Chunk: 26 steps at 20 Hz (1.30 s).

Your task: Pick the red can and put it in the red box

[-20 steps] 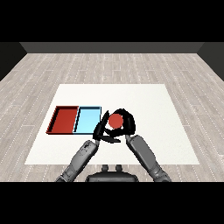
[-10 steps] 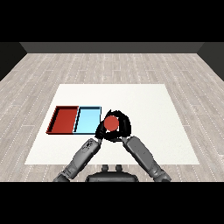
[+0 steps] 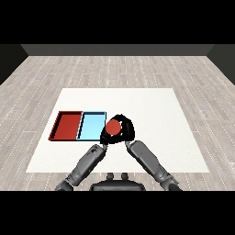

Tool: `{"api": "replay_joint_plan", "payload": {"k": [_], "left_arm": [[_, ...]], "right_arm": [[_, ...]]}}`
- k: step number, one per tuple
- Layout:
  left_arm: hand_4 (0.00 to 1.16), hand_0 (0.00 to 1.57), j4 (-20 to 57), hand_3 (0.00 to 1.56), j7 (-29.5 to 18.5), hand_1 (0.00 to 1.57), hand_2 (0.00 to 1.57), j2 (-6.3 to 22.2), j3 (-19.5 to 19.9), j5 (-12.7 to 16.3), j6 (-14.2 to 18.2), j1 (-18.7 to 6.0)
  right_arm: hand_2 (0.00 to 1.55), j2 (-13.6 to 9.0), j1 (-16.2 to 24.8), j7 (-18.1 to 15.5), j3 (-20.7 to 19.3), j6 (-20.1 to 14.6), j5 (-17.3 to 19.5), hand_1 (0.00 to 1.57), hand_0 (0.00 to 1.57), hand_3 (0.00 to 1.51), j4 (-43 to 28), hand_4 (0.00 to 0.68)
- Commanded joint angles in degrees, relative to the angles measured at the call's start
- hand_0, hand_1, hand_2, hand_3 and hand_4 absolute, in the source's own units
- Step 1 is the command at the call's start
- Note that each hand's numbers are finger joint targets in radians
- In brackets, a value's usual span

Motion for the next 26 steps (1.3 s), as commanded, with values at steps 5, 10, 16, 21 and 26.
{"api": "replay_joint_plan", "payload": {"k": [5,10,16,21,26], "left_arm": [[1.12,1.57,6.49,1.48,-1.9,1.57,1.56,-0.24,-1.69,3.08,5.87,-4.24],[1.14,1.57,-0.65,1.48,-3.74,1.57,1.56,-0.24,-1.61,-0.26,7.58,1.44],[1.15,1.57,0.19,1.51,-9.16,1.57,1.57,-0.26,0.74,1.49,5.83,-0.3],[1.15,1.57,0.13,1.51,-9.71,1.57,1.57,-0.25,-0.63,3.27,6.57,-0.19],[1.14,1.57,-2.19,1.5,-7.69,1.57,1.57,0.9,0.41,-0.48,8.21,2.17]], "right_arm": [[1.44,0.17,-0.91,-1.99,2.8,-3.5,-1.97,1.49,1.49,1.39,1.16,0.649],[1.44,0.17,-1.6,-4.37,4.54,-4.35,-4.17,1.49,1.49,1.39,4.21,0.642],[0.93,-0.93,1.51,7.79,1.81,-2.77,2.63,0.92,0.92,0.53,-4.84,0.0],[0.0,0.18,1.71,8.22,0.79,-0.48,5.52,0.0,0.0,0.0,-1.46,0.0],[0.0,0.16,1.28,7.82,-0.64,-0.17,3.33,0.0,0.0,0.0,-1.51,0.0]]}}
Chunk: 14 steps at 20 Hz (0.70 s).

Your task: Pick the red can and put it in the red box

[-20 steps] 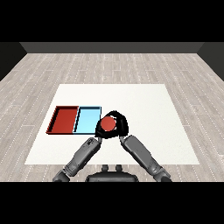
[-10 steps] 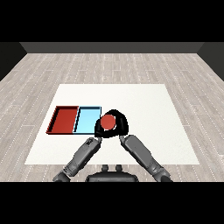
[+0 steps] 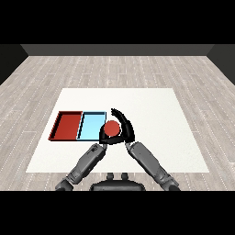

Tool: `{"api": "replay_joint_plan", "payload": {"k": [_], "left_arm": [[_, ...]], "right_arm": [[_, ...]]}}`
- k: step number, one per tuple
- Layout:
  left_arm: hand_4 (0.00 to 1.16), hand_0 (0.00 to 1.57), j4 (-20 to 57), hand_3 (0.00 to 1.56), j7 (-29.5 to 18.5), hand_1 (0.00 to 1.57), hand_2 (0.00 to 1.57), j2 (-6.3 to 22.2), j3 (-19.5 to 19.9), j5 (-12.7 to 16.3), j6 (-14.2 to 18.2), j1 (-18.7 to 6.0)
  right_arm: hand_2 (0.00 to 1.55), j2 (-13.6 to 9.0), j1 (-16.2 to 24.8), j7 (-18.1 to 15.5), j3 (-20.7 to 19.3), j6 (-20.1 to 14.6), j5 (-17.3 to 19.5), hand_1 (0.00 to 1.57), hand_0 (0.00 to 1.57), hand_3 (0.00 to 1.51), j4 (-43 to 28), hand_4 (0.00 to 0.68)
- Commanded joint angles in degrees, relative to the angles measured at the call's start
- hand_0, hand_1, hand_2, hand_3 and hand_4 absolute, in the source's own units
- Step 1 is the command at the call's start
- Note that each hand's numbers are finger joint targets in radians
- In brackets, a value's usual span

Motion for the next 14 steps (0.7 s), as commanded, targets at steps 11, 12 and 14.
{"api": "replay_joint_plan", "payload": {"k": [11,12,14], "left_arm": [[1.13,1.57,-2.45,1.48,1.88,1.57,1.57,-0.46,2.82,-4.38,-0.31,1.73],[1.13,1.57,-1.2,1.47,-1.98,1.57,1.57,-0.47,4.66,-4.07,-2.51,4.55],[1.13,1.57,-2.54,1.46,-0.24,1.57,1.57,-0.48,1.85,-4.73,2.03,3.51]], "right_arm": [[0.0,-0.38,6.71,-0.49,-5.79,7.45,-0.03,0.0,0.0,0.0,-2.9,0.0],[0.0,0.32,2.4,1.97,-4.81,3.21,-1.14,0.0,0.0,0.0,-3.13,0.0],[0.0,-1.71,6.26,3.53,-8.34,7.52,-1.78,0.0,0.0,0.0,-8.54,0.0]]}}
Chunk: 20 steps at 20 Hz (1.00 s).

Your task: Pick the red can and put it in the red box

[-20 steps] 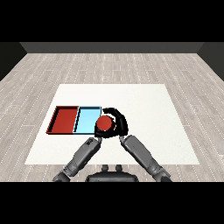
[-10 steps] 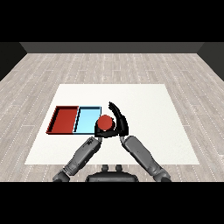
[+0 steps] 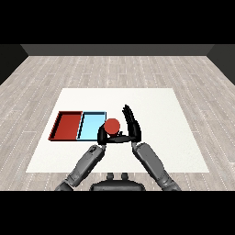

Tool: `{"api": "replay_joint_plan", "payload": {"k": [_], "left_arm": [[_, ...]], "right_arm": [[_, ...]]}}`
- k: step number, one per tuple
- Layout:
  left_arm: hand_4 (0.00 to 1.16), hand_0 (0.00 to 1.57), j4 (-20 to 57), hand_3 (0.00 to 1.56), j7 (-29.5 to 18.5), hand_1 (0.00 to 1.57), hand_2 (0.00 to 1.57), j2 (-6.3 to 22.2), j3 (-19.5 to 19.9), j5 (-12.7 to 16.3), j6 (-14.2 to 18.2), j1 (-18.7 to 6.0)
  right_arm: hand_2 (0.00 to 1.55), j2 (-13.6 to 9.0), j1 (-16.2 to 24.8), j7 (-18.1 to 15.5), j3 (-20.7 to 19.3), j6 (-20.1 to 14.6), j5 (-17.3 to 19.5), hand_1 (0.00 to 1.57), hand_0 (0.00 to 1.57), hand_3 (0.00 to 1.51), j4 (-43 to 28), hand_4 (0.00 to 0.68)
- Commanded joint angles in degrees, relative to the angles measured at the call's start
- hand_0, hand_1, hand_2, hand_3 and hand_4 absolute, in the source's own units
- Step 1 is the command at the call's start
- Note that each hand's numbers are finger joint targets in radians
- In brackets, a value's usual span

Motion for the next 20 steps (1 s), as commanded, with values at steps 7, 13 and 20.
{"api": "replay_joint_plan", "payload": {"k": [7,13,20], "left_arm": [[1.13,1.57,-0.99,1.47,2.75,1.57,1.57,1.4,6.11,-4.42,-1.61,-0.79],[1.13,1.57,-7.04,1.48,8.57,1.57,1.57,8.69,12.46,-3.69,-3.82,-1.39],[1.11,1.57,-5.1,1.49,14.18,1.57,1.57,20.11,19.17,-6.0,-3.82,-2.81]], "right_arm": [[0.0,-5.95,9.09,3.63,-7.6,6.84,-3.29,0.0,0.0,0.0,-15.43,0.0],[0.0,-7.89,15.82,-4.72,-11.82,12.15,-5.16,0.0,0.0,0.0,-12.72,0.0],[0.0,-13.63,27.08,-1.84,-16.72,14.93,-8.77,0.0,0.0,0.0,-19.72,0.0]]}}
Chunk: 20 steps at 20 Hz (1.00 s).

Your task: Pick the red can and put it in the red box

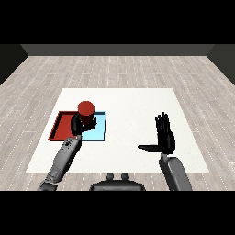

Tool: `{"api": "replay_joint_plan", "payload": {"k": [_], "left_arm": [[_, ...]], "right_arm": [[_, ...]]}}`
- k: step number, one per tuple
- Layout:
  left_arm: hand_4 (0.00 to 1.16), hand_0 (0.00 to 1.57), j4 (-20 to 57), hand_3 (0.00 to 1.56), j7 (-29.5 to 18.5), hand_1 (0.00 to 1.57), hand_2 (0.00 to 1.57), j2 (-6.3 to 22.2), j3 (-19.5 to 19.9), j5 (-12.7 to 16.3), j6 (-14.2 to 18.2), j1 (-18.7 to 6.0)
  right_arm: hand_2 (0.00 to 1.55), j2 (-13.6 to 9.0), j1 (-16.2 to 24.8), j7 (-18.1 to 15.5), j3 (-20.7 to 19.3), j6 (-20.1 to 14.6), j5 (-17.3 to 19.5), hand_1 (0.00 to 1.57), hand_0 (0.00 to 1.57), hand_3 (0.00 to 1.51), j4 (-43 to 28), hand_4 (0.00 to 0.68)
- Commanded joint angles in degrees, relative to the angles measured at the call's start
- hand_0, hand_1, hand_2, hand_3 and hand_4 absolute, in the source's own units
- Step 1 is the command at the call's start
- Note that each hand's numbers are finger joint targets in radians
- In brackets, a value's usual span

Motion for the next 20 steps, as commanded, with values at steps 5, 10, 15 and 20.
{"api": "replay_joint_plan", "payload": {"k": [5,10,15,20], "left_arm": [[1.12,1.57,9.06,1.47,8.65,1.57,1.54,13.35,5.17,-4.77,-1.88,-2.81],[1.06,1.57,27.79,1.49,8.39,1.57,1.56,14.37,4.93,-8.17,-3.85,-5.53],[1.0,1.57,44.22,1.42,10.7,1.57,1.53,16.76,5.54,-10.72,-6.05,-9.03],[0.77,0.63,58.71,0.0,12.7,0.63,0.6,14.72,4.93,-13.27,-7.76,-14.14]], "right_arm": [[0.0,-1.69,3.67,-2.91,-5.65,4.4,-3.91,0.0,0.0,0.0,3.52,0.0],[0.0,0.49,4.07,-4.37,-3.64,3.39,-1.71,0.0,0.0,0.0,6.12,0.0],[0.0,0.93,0.86,-5.37,-5.11,4.08,-2.13,0.0,0.0,0.0,10.27,0.0],[0.0,0.32,-0.98,-6.0,-5.51,4.29,-0.59,0.0,0.0,0.0,13.77,0.0]]}}
